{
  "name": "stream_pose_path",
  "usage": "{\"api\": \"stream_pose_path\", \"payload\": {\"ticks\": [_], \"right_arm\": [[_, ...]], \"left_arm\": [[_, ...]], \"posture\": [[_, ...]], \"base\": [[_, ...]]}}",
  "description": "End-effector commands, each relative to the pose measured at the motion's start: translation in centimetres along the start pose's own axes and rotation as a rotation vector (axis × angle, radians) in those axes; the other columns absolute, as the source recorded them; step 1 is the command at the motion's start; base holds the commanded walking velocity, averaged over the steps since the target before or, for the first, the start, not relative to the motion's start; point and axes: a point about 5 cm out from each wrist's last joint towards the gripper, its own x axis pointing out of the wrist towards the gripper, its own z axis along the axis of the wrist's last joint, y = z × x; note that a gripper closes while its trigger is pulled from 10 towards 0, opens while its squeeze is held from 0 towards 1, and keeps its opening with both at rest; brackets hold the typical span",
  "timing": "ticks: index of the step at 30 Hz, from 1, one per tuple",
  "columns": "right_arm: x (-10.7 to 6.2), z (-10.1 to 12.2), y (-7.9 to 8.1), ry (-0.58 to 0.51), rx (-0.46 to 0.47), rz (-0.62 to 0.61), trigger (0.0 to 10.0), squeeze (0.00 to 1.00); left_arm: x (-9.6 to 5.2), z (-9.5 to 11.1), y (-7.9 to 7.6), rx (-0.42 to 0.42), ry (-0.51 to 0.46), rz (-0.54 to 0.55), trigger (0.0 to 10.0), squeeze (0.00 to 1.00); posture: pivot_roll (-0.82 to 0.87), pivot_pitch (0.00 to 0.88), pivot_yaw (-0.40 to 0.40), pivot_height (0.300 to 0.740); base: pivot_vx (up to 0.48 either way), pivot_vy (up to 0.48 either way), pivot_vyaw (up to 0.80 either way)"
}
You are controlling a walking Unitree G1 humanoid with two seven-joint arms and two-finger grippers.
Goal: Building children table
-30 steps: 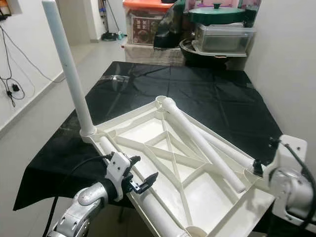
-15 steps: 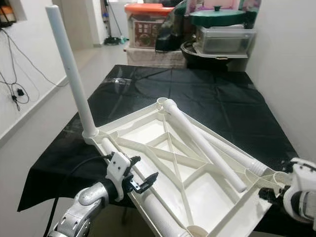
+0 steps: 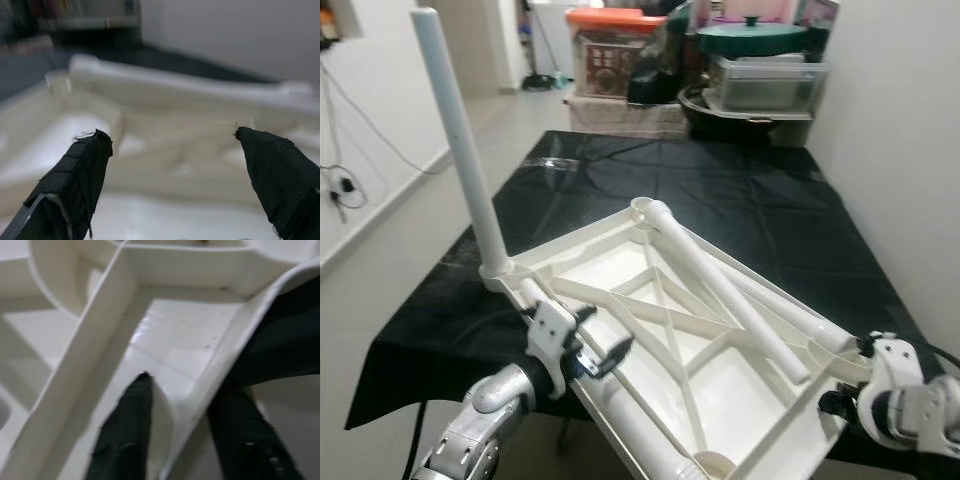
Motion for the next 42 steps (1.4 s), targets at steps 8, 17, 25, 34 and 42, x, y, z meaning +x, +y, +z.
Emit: {"api": "stream_pose_path", "payload": {"ticks": [8,17,25,34,42], "right_arm": [[2.2,3.2,5.5,-0.058,-0.054,0.076,0.0,0.0],[3.5,7.0,10.6,-0.164,-0.024,0.091,0.0,0.0],[3.0,11.0,15.0,-0.3,0.213,0.088,0.0,0.0],[2.0,13.2,13.6,-0.4,0.454,0.017,0.0,0.0],[0.4,15.4,13.1,-0.525,0.518,0.038,0.0,0.0]], "left_arm": [[0.5,1.7,-1.2,0.043,-0.056,-0.034,10.0,0.0],[-0.3,1.4,-2.4,0.016,-0.036,-0.044,10.0,0.0],[-1.7,1.5,-4.7,-0.028,-0.014,-0.078,10.0,0.0],[-1.8,2.0,-5.4,-0.034,-0.014,-0.112,10.0,0.0],[-1.9,1.8,-5.8,-0.035,0.009,-0.126,10.0,0.0]], "posture": [[0.05,0.0,-0.084,0.74],[0.05,0.05,-0.115,0.74],[0.05,0.1,-0.167,0.74],[0.05,0.102,-0.171,0.74],[0.04,0.084,-0.171,0.74]], "base": [[0.0,0.0,0.0],[0.0,0.0,0.0],[0.0,0.0,0.0],[0.0,0.0,0.0],[0.0,0.0,0.0]]}}
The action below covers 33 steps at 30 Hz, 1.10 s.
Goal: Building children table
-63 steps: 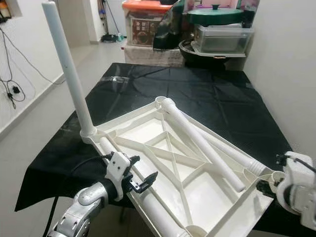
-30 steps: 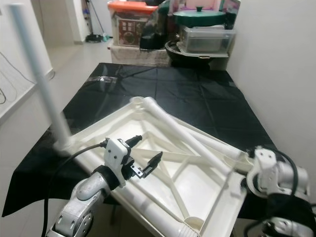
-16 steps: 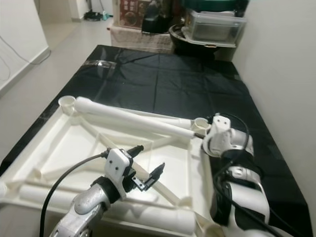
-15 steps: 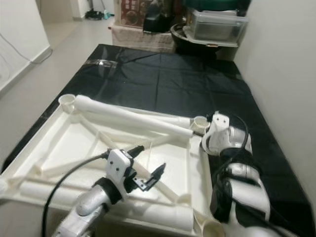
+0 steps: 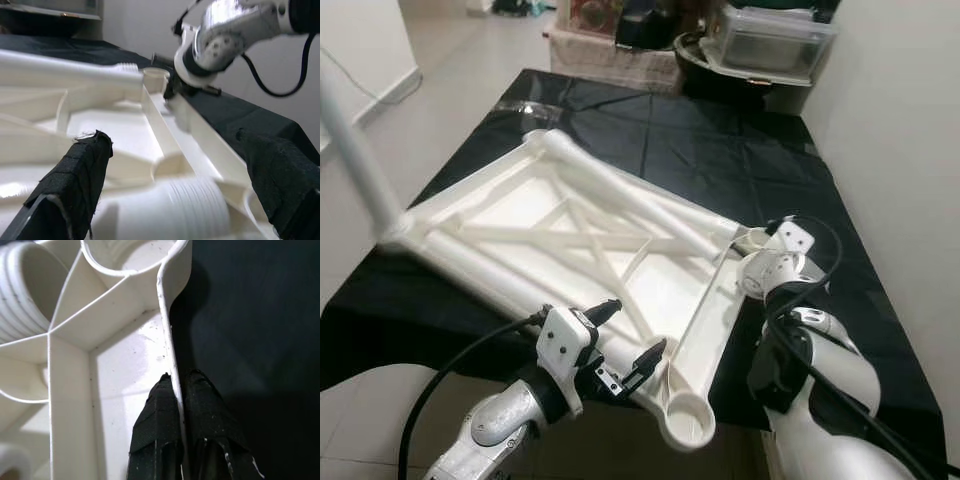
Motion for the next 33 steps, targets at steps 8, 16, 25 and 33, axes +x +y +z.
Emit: {"api": "stream_pose_path", "payload": {"ticks": [8,16,25,33], "right_arm": [[-2.1,4.2,3.0,-0.207,0.054,0.177,10.0,0.47],[-1.3,3.0,2.2,-0.188,0.089,0.122,10.0,0.0],[-1.9,4.5,2.9,-0.347,-0.026,0.25,10.0,0.0],[-3.9,1.3,0.9,-0.599,-0.288,0.476,10.0,0.0]], "left_arm": [[-0.3,-0.3,-0.6,-0.009,0.04,-0.018,10.0,0.0],[-0.5,-0.2,-0.6,-0.008,0.047,-0.012,10.0,0.0],[-0.5,-0.2,-0.2,-0.006,0.054,0.001,10.0,0.0],[-0.8,-0.6,1.0,0.037,0.071,0.047,10.0,0.0]], "posture": [[0.05,0.092,-0.173,0.74],[0.05,0.107,-0.172,0.74],[0.06,0.106,-0.164,0.74],[0.06,0.085,-0.138,0.74]], "base": [[0.0,0.0,0.0],[0.0,0.0,0.0],[0.0,0.0,0.0],[0.0,0.0,0.0]]}}
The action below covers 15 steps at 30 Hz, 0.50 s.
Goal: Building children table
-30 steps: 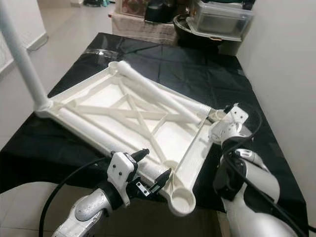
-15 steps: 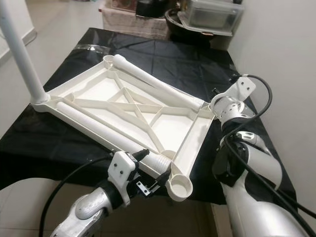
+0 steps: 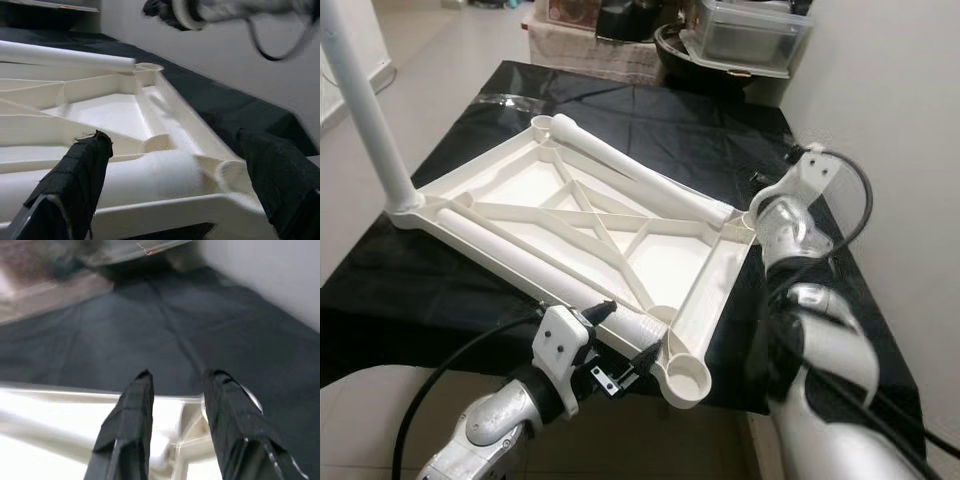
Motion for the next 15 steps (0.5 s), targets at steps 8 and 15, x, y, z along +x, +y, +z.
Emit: {"api": "stream_pose_path", "payload": {"ticks": [8,15], "right_arm": [[-8.9,-1.0,1.4,-0.168,-0.116,0.244,10.0,0.0],[-14.9,-2.0,1.8,-0.155,-0.1,0.307,10.0,0.0]], "left_arm": [[-0.5,-1.2,1.7,0.028,0.047,0.041,10.0,0.0],[-0.7,-1.8,2.7,0.053,0.064,0.048,10.0,0.0]], "posture": [[0.05,0.063,-0.108,0.74],[0.05,0.034,-0.077,0.74]], "base": [[0.0,0.0,0.0],[0.0,0.0,0.0]]}}
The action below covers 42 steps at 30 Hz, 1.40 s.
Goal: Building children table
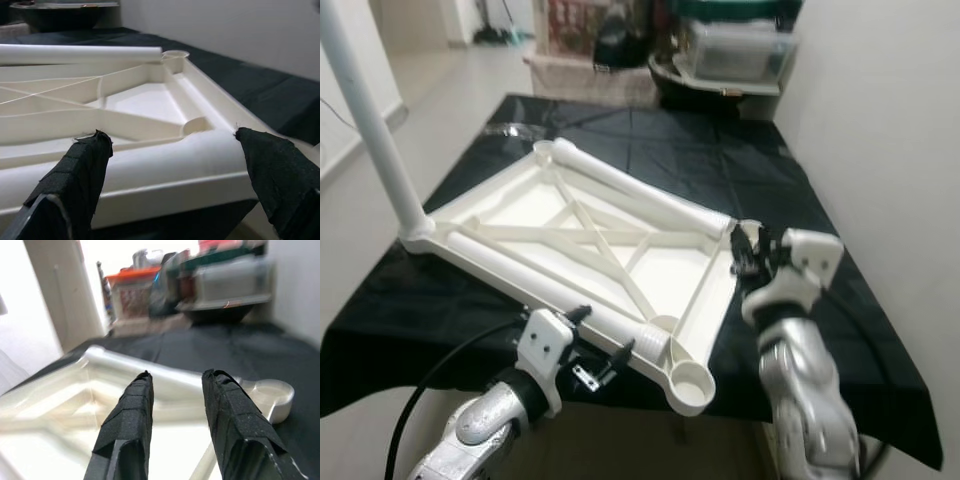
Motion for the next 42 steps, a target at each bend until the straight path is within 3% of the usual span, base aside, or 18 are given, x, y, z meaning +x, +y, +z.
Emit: {"api": "stream_pose_path", "payload": {"ticks": [1,3,7,8,10,14,15,22,23,24,29,31,34,42], "right_arm": [[-1.0,-0.4,0.4,0.029,-0.03,0.032,10.0,0.0],[-1.0,-0.4,0.4,0.029,-0.03,0.032,10.0,0.0],[-2.6,-2.2,0.5,0.122,-0.013,0.069,10.0,0.0],[-3.7,-4.1,0.6,0.248,0.052,0.091,10.0,0.0],[-3.7,-5.2,1.0,0.337,0.11,0.125,10.0,0.0],[-3.6,-5.7,1.0,0.402,0.148,0.131,10.0,0.0],[-3.6,-5.8,0.8,0.416,0.159,0.137,10.0,1.0],[-3.4,-5.8,1.1,0.466,0.146,0.219,10.0,1.0],[-3.5,-5.9,1.1,0.482,0.145,0.224,10.0,0.11],[-3.5,-6.0,1.0,0.501,0.162,0.219,10.0,0.0],[-3.9,-6.5,0.7,0.572,0.282,0.228,10.0,0.0],[-3.9,-6.5,0.7,0.572,0.282,0.228,10.0,0.0],[-3.2,-6.8,0.6,0.607,0.426,0.21,10.0,0.0],[-1.9,-7.0,0.7,0.602,0.511,0.199,10.0,0.0]], "left_arm": [[-0.4,-0.6,0.3,0.006,0.021,0.006,10.0,0.0],[-0.4,-0.6,0.3,0.006,0.021,0.006,10.0,0.0],[-1.0,-1.0,0.7,0.011,0.04,0.013,10.0,0.0],[-1.6,-1.5,1.2,0.013,0.065,0.018,10.0,0.0],[-2.0,-1.8,1.4,0.012,0.092,0.022,10.0,0.0],[-2.2,-2.2,1.4,0.007,0.122,0.019,10.0,0.0],[-2.3,-2.4,1.3,0.01,0.132,0.01,10.0,0.0],[-2.4,-2.7,1.1,0.016,0.144,-0.011,10.0,0.0],[-2.4,-2.7,1.0,0.015,0.141,-0.016,10.0,0.0],[-2.6,-2.7,0.9,0.023,0.14,-0.033,10.0,0.0],[-3.3,-2.7,0.5,0.051,0.136,-0.085,10.0,0.0],[-3.3,-2.7,0.5,0.051,0.136,-0.085,10.0,0.0],[-3.4,-2.5,0.1,0.104,0.103,-0.133,10.0,0.0],[-3.3,-2.3,-0.4,0.141,0.082,-0.175,10.0,0.0]], "posture": [[0.05,0.022,-0.065,0.74],[0.05,0.022,-0.065,0.74],[0.05,0.015,-0.063,0.74],[0.05,0.007,-0.06,0.74],[0.05,0.005,-0.061,0.74],[0.06,0.0,-0.065,0.74],[0.06,0.0,-0.069,0.74],[0.06,0.0,-0.071,0.74],[0.06,0.0,-0.071,0.74],[0.06,0.0,-0.075,0.74],[0.06,0.0,-0.076,0.74],[0.06,0.0,-0.076,0.74],[0.06,0.0,-0.08,0.74],[0.06,0.0,-0.079,0.74]], "base": [[0.0,0.0,0.0],[0.0,0.0,0.0],[0.0,0.0,0.0],[0.0,0.0,0.0],[0.0,0.0,0.0],[0.0,0.0,0.0],[0.0,0.0,0.0],[0.0,0.0,0.0],[0.0,0.0,0.0],[0.0,0.0,0.0],[0.0,0.0,0.0],[0.0,0.0,0.0],[0.0,0.0,0.0],[0.0,0.0,0.0]]}}
